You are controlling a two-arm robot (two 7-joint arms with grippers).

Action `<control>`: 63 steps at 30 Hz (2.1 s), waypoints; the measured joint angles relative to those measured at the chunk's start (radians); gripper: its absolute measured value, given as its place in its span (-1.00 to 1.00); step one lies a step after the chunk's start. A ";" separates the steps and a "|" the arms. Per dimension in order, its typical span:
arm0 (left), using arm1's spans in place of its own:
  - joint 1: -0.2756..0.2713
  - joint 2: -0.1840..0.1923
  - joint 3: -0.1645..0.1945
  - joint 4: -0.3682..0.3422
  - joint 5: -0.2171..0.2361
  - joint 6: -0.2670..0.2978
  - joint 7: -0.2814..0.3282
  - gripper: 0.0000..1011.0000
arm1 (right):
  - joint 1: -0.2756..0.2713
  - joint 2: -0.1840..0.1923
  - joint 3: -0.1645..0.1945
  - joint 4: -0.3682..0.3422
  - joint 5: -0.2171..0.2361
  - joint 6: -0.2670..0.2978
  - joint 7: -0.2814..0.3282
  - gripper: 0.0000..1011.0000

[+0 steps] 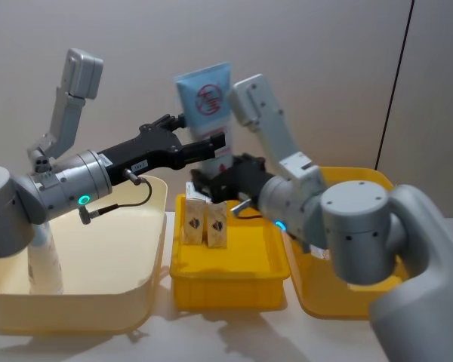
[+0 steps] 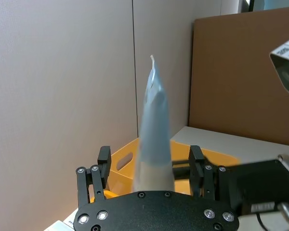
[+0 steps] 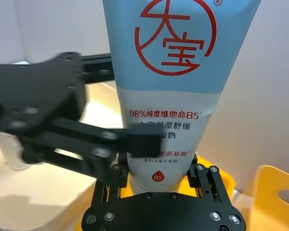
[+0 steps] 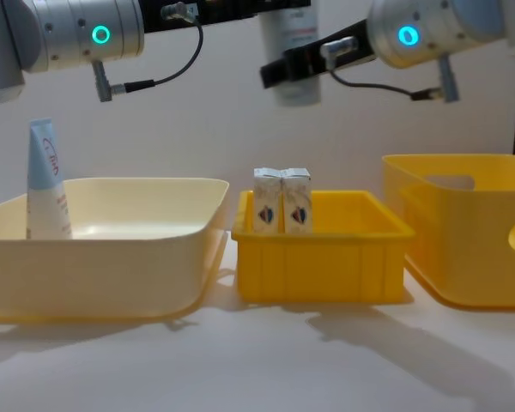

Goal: Bimanual collaborative sorting of washing and personal care products

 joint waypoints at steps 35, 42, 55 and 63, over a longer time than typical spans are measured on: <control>0.000 0.000 0.000 0.000 0.000 0.000 0.000 0.98 | -0.044 0.096 0.227 -0.089 -0.080 0.208 -0.177 0.32; 0.000 0.000 0.000 0.000 0.000 0.000 0.000 0.98 | -0.009 0.078 0.266 -0.021 -0.103 0.240 -0.238 0.32; 0.000 0.000 0.000 0.000 0.000 0.000 0.000 0.98 | 0.037 0.060 0.307 0.071 -0.129 0.267 -0.302 0.32; 0.000 0.000 0.000 0.000 0.000 0.000 0.000 0.98 | 0.049 0.056 0.317 0.094 -0.137 0.274 -0.317 0.32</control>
